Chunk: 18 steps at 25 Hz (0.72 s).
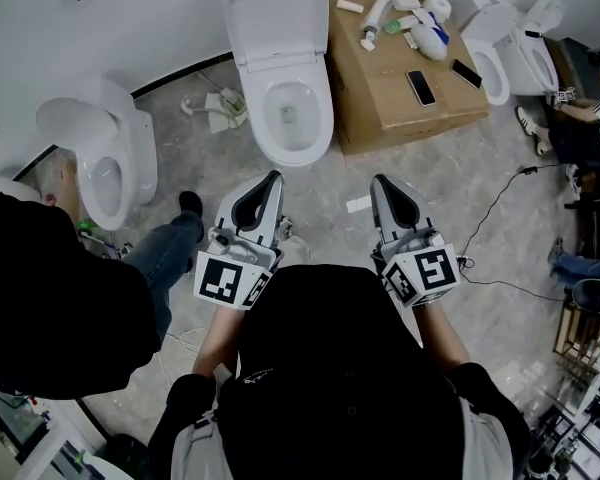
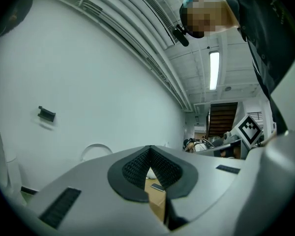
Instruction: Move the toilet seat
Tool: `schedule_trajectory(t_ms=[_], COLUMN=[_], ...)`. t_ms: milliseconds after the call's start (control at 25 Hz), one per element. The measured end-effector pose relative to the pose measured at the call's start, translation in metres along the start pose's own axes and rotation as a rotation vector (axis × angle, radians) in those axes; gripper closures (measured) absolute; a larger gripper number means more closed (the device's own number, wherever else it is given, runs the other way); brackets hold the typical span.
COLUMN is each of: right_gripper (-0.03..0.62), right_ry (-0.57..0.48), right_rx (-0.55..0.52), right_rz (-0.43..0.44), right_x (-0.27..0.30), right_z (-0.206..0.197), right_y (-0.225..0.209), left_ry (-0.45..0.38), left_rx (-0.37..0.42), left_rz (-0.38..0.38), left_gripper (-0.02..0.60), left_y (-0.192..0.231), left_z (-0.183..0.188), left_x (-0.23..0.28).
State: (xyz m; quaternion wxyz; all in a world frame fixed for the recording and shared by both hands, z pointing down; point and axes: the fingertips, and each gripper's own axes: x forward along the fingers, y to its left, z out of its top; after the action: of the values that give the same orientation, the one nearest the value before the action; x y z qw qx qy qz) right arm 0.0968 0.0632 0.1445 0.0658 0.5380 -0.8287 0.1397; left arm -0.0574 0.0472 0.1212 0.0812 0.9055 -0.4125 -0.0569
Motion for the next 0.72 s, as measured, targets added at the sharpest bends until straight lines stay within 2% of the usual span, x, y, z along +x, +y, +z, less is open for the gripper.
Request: schedule_trajectory(t_ms=[160, 320, 520, 720], right_gripper=[0.582, 0.582, 0.580, 0.580], right_ry=[0.024, 0.076, 0.062, 0.117], right_rx=[-0.048, -0.050, -0.056, -0.064], right_rz=[0.019, 0.037, 0.104, 0.186], right_x=[0.019, 0.036, 0.071, 0.104], right_z=[0.006, 0.005, 0.001, -0.028], right_y=[-0.009, -0.025, -0.051, -0.068], left_ry=[0.018, 0.041, 0.082, 0.125], left_rx=[0.004, -0.015, 0.009, 0.027], left_rz=[0.025, 0.062, 0.103, 0.122], left_gripper=[0.574, 0.574, 0.574, 0.574], left_y=[0.019, 0.027, 0.034, 0.043], left_z=[-0.005, -0.013, -0.031, -0.060], left_x=[0.013, 0.024, 0.047, 0.067])
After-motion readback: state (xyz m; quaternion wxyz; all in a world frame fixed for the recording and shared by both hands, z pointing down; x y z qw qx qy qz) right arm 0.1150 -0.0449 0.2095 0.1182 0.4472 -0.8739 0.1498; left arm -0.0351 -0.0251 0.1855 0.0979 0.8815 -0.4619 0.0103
